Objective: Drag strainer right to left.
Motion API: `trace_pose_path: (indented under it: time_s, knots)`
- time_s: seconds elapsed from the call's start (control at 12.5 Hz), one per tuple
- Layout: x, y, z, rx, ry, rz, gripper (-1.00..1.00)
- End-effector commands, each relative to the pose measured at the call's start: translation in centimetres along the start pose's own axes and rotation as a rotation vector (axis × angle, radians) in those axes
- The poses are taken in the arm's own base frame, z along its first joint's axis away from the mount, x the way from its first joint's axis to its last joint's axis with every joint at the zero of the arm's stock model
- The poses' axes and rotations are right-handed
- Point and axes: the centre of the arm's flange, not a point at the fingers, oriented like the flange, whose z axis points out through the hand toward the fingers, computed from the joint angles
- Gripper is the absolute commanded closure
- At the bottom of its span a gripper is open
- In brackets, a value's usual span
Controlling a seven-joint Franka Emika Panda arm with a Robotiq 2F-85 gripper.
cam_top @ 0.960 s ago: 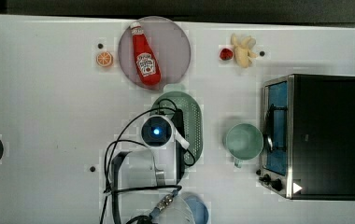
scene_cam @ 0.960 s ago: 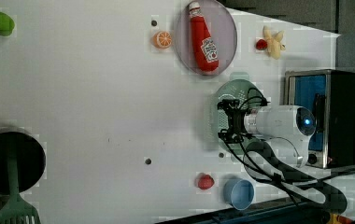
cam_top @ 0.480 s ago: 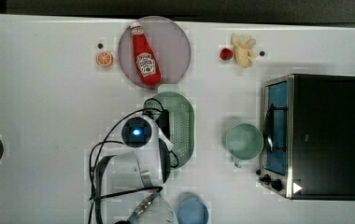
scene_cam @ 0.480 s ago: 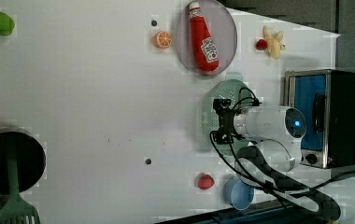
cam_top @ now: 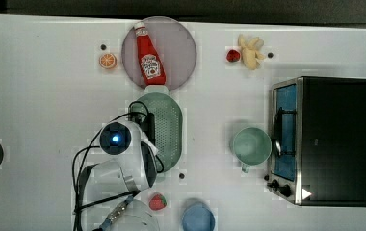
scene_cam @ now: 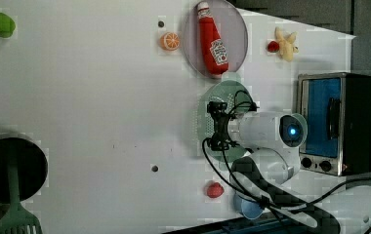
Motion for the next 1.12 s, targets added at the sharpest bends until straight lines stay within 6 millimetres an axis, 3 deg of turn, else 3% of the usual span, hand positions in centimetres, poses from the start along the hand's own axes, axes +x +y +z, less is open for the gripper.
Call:
trace_pose_path:
  time_s: [0.08,0.8,1.12]
  knots:
    - [-4.6,-0.5,-1.0,0.010,-0.031,0.008,-1.00]
    - [-14.3,-2.4,-1.0,-0.064,-0.094,0.000,-1.00]
    - [-17.3,-2.9,-0.6,-0.063,-0.134,0.017,-1.00]
